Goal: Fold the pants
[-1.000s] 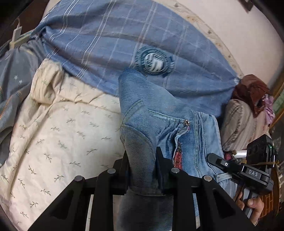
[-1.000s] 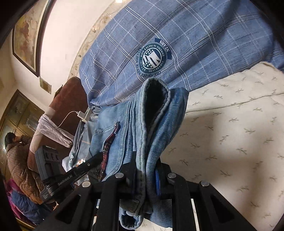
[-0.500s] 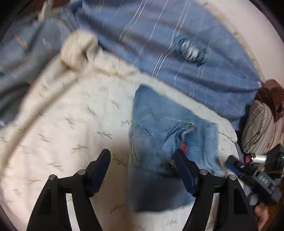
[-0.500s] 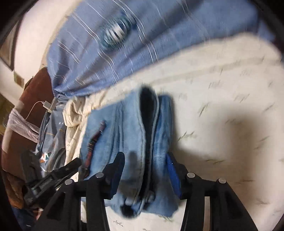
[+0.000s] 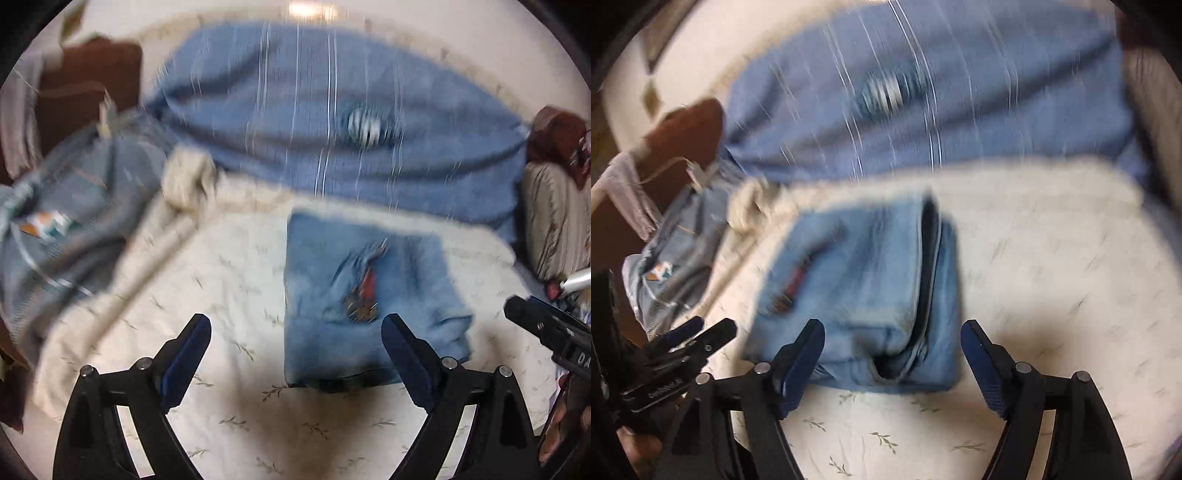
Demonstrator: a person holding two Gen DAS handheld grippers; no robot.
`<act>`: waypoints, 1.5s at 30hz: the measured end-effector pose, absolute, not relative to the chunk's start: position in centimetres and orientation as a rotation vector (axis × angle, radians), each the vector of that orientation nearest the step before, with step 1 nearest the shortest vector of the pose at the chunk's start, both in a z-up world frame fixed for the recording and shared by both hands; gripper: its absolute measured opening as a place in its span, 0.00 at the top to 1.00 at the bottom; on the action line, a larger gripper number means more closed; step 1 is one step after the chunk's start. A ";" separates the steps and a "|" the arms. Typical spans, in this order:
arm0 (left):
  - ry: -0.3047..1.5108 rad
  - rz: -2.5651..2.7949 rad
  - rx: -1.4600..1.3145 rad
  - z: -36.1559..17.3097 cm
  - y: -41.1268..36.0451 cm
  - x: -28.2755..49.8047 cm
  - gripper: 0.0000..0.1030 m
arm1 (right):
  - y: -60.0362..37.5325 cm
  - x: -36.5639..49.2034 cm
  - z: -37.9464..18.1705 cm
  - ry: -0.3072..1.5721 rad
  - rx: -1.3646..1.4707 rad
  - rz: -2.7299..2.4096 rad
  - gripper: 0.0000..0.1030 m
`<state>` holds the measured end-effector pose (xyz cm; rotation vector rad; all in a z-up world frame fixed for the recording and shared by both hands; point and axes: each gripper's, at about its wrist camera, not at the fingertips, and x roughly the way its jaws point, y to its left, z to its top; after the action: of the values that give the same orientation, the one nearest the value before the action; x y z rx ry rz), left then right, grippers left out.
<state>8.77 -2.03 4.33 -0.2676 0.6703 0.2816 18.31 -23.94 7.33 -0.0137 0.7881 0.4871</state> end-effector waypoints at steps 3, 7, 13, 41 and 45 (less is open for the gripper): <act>0.597 0.327 -0.236 6.2 -3.5 6.0 0.02 | -25.3 14.7 8.8 0.671 -0.057 0.456 0.08; 0.621 0.301 -0.298 6.6 -4.7 4.1 0.02 | -25.3 11.5 6.3 0.710 -0.218 0.413 0.01; 0.631 0.293 -0.247 6.6 -6.6 3.4 0.02 | -26.1 9.1 4.7 0.736 -0.268 0.362 0.01; 0.751 0.258 -0.227 6.9 -5.5 3.6 0.00 | -24.5 9.2 7.7 0.784 -0.225 0.377 0.01; 0.755 0.248 -0.233 6.8 -5.2 4.1 0.00 | -24.5 9.4 8.2 0.768 -0.233 0.379 0.01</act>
<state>4.08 -5.25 6.85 -0.2332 0.7549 0.2482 9.40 -24.50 8.19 -0.2328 0.7676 0.3794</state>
